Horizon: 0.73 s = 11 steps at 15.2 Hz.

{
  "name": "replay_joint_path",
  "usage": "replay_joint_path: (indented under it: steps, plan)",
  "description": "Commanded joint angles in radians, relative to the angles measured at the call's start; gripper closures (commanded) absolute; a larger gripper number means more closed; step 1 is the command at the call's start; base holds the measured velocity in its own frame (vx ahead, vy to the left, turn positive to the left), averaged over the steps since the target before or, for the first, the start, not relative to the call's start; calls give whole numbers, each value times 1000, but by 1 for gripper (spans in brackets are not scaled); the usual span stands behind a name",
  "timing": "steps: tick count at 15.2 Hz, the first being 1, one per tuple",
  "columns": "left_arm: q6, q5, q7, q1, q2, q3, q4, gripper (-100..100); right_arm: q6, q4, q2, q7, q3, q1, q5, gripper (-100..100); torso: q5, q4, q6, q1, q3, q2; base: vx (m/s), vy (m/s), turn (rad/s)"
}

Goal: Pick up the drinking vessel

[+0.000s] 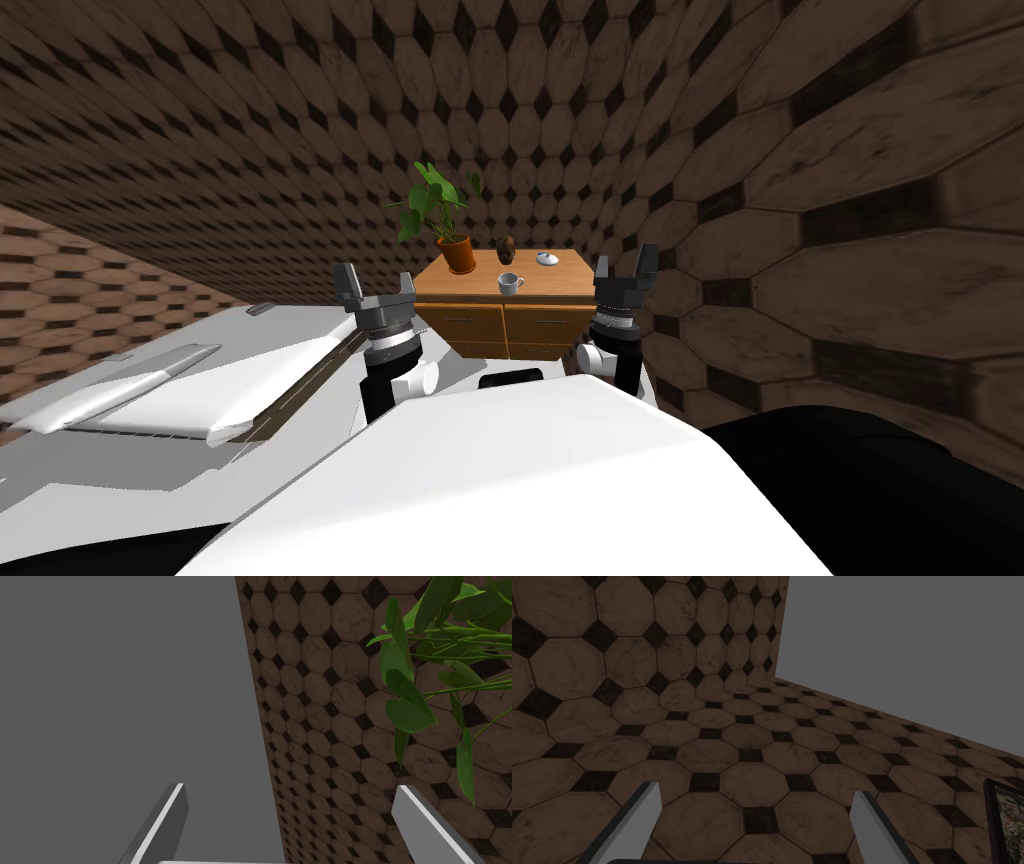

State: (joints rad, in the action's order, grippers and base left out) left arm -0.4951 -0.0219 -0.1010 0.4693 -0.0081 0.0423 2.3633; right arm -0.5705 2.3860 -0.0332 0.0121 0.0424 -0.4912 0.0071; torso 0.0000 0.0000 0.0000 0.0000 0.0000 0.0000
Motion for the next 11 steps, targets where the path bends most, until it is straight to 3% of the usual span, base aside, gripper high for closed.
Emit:
replay_joint_path:
  steps: [1, 4, 5, 6, 7, 10, 11]
  plan:
    - [17, 12, -3, -4, 40, -4, -2, -100, 0, 0, 0, 0, 0, 0, 0, 0, 0, 0, 0, 0, 0, 0, 2, 0, -63]
    - [57, 41, -11, -13, 103, -12, -7, -100, 0, 0, 0, 0, 0, 0, 0, 0, 0, 0, 0, 1, 0, 0, 5, 8, -93]
    - [57, 41, -11, -13, 104, -12, -7, -100, 0, 0, 0, 0, 0, 0, 0, 0, 0, 0, 0, 1, 0, 0, 6, 10, -79]
    - [85, 62, -17, -19, 139, -17, -11, -100, 0, 0, 0, 0, 0, 0, 0, 0, 0, 0, 0, 1, 0, 0, 5, 10, -123]
    - [85, 62, -17, -19, 140, -17, -11, -100, 0, 0, 0, 0, 0, 0, 0, 0, 0, 0, 0, 1, 0, 0, 4, 11, -104]
    - [155, 113, -31, -35, 213, -31, -20, -100, 0, 0, 0, 0, 0, 0, 0, 0, 0, 0, 0, 1, 0, -1, 5, 11, -135]
    - [155, 113, -31, -35, 217, -31, -20, -100, 0, 0, 0, 0, 0, 0, 0, 0, 0, 0, 1, 1, 0, -1, 4, 14, -130]
